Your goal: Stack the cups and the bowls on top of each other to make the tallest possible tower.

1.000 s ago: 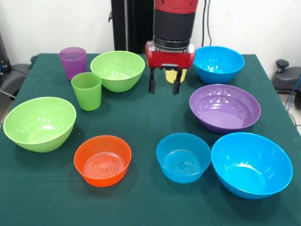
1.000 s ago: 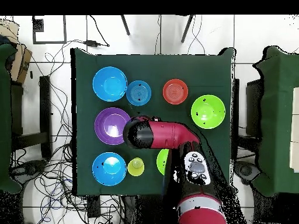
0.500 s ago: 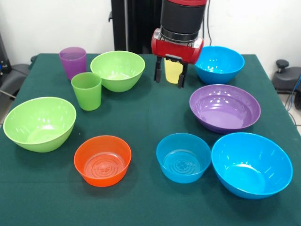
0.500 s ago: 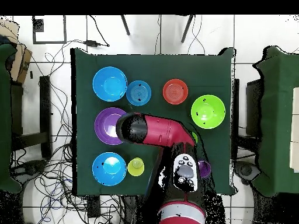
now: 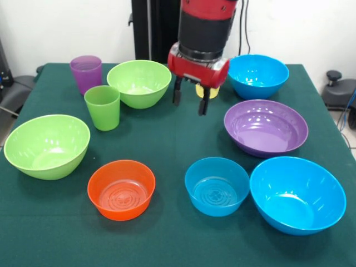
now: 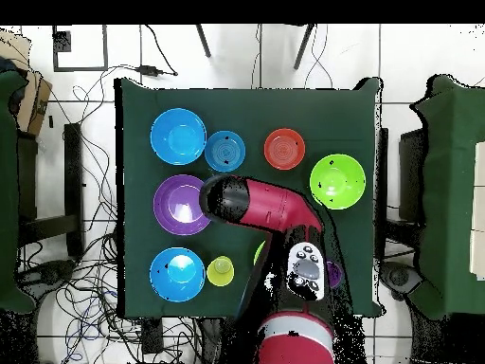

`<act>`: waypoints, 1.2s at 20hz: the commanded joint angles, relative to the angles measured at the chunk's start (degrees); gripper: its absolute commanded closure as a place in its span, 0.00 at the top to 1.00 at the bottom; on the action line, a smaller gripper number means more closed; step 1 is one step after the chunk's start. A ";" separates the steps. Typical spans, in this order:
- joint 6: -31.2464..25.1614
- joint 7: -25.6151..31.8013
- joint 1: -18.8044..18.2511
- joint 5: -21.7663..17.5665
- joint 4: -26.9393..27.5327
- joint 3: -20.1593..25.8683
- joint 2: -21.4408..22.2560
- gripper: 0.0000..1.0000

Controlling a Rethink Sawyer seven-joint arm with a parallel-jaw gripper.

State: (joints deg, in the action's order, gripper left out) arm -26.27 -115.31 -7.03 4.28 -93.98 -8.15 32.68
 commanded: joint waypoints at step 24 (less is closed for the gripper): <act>-7.43 -13.62 7.66 9.36 17.99 -4.35 -13.08 1.00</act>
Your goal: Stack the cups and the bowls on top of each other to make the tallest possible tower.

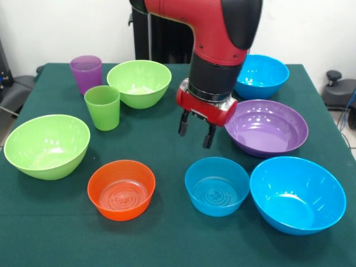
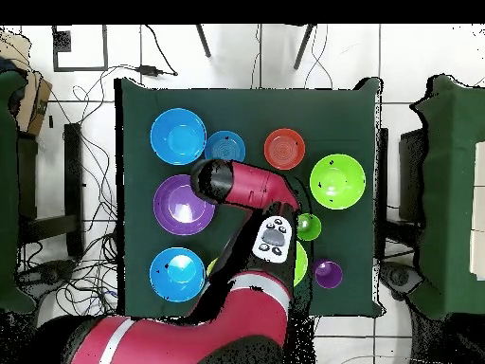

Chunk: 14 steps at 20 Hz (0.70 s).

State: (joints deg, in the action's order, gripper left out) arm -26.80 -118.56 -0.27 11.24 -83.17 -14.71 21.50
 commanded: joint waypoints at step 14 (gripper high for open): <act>-5.15 -10.36 0.93 4.94 12.13 1.86 -6.90 1.00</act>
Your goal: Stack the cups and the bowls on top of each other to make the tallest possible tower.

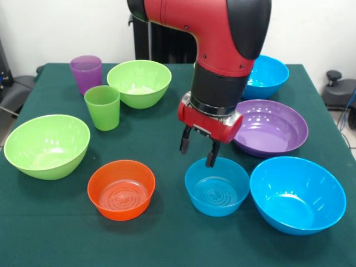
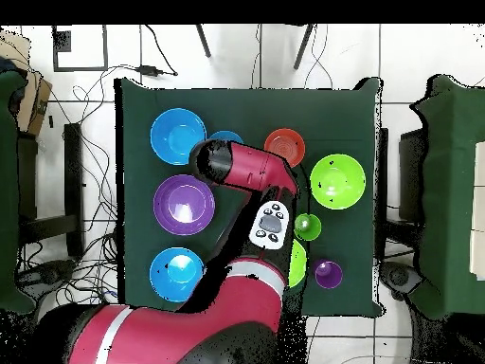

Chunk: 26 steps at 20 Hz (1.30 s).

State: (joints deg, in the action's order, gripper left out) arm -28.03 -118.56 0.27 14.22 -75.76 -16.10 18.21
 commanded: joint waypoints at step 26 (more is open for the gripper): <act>1.67 -5.68 0.70 -0.22 3.39 2.57 -7.29 1.00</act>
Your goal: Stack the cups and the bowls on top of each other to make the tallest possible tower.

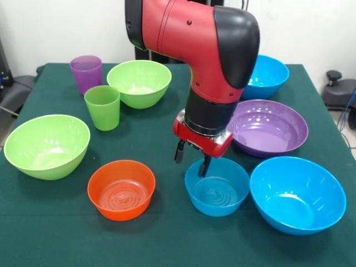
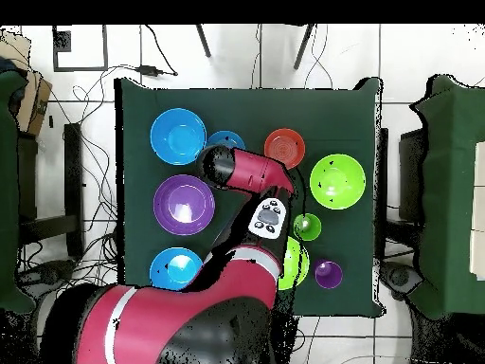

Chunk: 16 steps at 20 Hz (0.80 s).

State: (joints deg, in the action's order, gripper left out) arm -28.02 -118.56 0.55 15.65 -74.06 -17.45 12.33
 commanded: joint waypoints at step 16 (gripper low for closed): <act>-3.22 -1.63 0.50 -3.75 5.15 3.38 -2.44 0.00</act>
State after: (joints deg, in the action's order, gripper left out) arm -28.03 -118.56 0.55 15.66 -71.55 -18.29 12.53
